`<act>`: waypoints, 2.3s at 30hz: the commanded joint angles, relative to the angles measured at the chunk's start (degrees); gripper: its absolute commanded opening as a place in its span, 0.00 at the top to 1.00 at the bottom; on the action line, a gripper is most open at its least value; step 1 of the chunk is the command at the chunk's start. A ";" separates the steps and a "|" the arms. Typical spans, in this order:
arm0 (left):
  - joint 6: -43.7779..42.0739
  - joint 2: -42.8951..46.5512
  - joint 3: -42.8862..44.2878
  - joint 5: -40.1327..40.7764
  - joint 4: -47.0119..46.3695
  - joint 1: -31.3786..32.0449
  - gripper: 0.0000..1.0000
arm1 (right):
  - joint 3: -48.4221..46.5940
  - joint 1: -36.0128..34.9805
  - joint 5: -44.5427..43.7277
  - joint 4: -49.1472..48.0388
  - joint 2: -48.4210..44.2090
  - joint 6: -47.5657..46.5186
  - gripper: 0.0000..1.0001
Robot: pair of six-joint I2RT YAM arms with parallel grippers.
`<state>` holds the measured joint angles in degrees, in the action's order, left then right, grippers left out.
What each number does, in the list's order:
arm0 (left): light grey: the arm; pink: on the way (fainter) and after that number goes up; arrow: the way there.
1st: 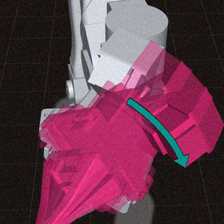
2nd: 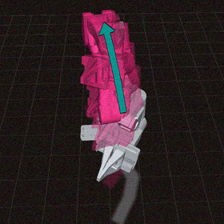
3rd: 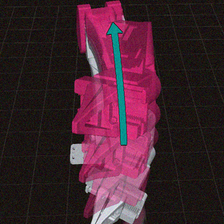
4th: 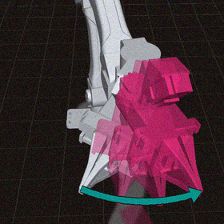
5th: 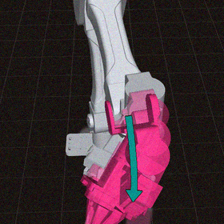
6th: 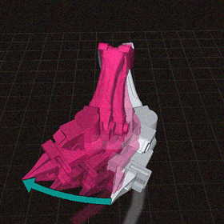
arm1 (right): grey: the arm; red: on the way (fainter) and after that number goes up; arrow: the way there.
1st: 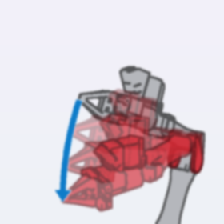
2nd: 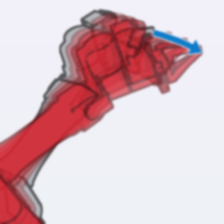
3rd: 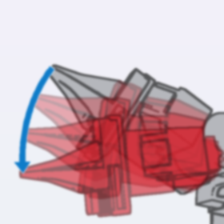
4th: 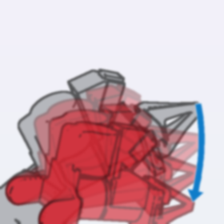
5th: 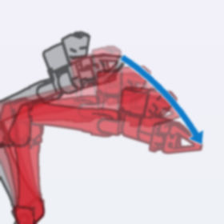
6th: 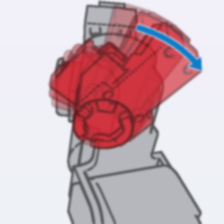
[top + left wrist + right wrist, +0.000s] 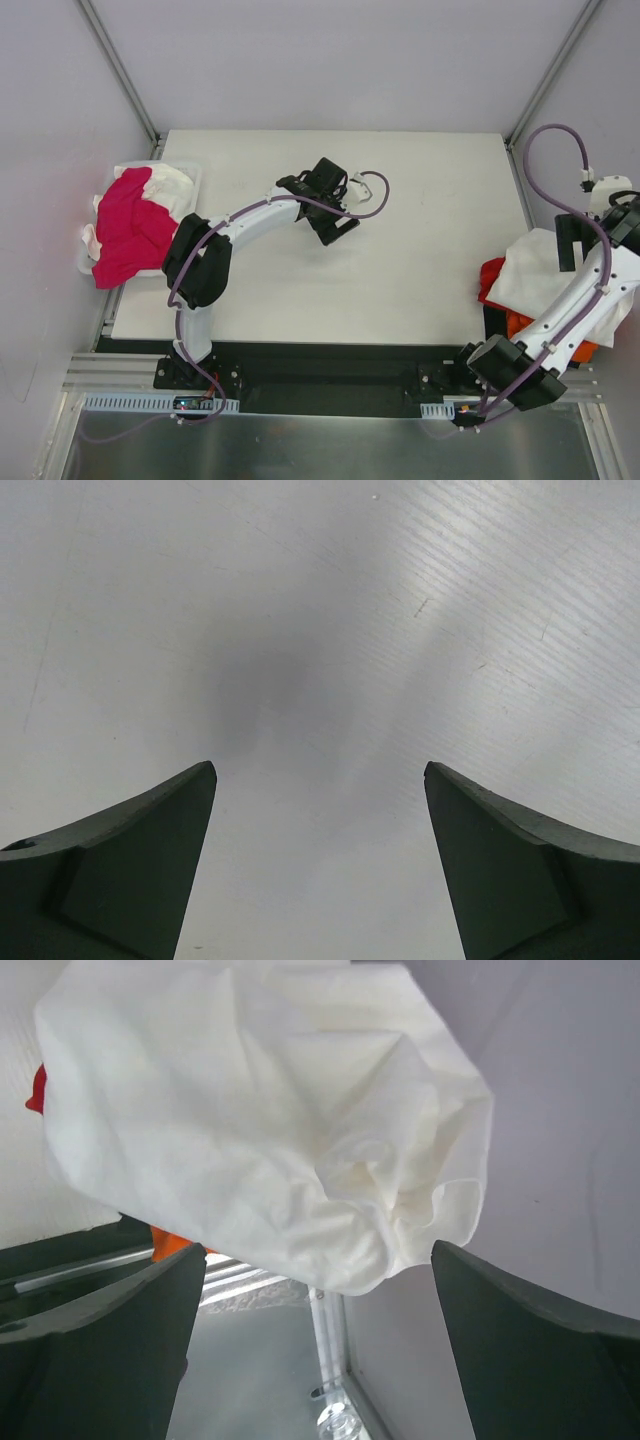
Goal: Fold and stack the t-shirts
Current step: Put the neatly folded tshirt into the corner of the board with the right arm
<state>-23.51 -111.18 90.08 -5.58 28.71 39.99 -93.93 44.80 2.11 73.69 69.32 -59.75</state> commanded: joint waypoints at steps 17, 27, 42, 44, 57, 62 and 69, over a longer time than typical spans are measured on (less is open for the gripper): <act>1.01 2.46 0.80 1.54 -1.02 -1.05 0.14 | 14.91 -6.39 -16.08 -23.13 -1.03 -4.49 0.00; 0.83 2.80 -0.17 2.51 -1.02 -1.14 0.14 | 20.80 -6.04 -15.83 -23.69 -1.38 -5.30 0.00; 0.92 3.86 -1.49 1.81 -1.02 -1.23 0.14 | 22.74 4.68 0.97 -14.19 5.38 -2.13 0.00; 1.09 4.03 -1.32 1.63 -1.02 -1.23 0.15 | 23.35 5.12 0.36 -16.20 7.23 -2.48 0.00; 1.27 5.00 -2.02 1.81 -1.02 -1.23 0.14 | 25.64 4.86 -1.76 -25.26 11.98 -4.50 0.00; 0.65 4.83 -2.02 2.95 -1.02 -1.23 0.14 | 27.92 4.42 -1.50 -24.30 10.92 -5.20 0.03; 1.10 5.18 -2.63 1.98 -1.02 -1.23 0.14 | 30.03 4.34 0.61 -25.26 13.56 -5.29 0.04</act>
<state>-22.92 -109.58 88.18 -3.77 27.75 39.27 -67.46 49.19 0.84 47.94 79.66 -63.77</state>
